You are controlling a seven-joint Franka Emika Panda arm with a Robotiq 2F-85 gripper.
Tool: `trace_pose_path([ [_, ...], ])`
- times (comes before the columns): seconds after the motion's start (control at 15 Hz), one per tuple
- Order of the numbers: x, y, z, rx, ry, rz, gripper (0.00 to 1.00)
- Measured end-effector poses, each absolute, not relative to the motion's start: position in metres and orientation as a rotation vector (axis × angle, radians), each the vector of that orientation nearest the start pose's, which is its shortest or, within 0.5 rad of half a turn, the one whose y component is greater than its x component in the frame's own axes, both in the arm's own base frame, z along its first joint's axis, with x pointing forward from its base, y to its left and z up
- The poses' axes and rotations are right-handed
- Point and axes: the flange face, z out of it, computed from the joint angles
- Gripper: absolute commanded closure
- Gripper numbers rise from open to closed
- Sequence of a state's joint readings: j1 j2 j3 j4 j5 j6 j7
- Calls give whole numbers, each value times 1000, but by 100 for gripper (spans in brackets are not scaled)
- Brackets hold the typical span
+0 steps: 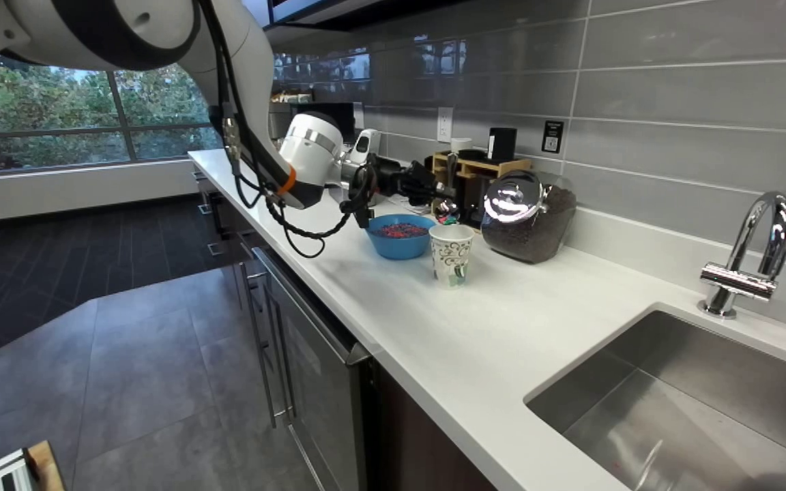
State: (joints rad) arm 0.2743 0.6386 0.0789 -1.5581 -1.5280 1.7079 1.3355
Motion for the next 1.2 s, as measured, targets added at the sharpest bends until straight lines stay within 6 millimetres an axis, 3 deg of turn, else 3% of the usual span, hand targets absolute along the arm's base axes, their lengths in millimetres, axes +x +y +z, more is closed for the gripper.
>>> trace_pose_path([
  [0.53,700,132,314,1759,-411,912,99],
  [1.2,706,138,330,1754,-571,1027,99],
])
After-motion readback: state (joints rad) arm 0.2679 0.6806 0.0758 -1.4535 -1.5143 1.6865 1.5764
